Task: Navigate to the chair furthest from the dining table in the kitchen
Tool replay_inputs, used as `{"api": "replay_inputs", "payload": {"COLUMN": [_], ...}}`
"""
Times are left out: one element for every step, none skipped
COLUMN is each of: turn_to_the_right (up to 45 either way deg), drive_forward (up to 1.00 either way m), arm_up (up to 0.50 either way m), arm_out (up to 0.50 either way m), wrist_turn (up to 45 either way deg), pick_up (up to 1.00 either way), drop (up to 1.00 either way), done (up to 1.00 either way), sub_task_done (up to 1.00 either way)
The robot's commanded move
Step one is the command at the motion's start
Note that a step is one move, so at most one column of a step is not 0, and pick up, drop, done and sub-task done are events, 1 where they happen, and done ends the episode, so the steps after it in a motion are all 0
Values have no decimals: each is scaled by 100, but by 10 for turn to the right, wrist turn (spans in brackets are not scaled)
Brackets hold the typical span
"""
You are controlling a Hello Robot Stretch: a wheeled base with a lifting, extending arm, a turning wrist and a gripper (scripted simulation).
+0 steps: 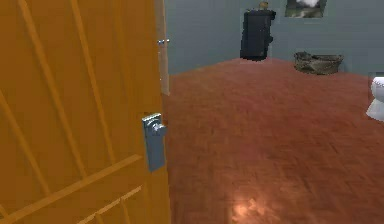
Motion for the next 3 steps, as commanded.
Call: {"api": "replay_inputs", "payload": {"turn_to_the_right": [60,0,-450], "drive_forward": [0,15,0], "arm_up": [0,0,0], "arm_out": [0,0,0], "wrist_turn": [0,0,0], "pick_up": [0,0,0], "drop": [0,0,0], "done": [0,0,0], "sub_task_done": [0,0,0]}}
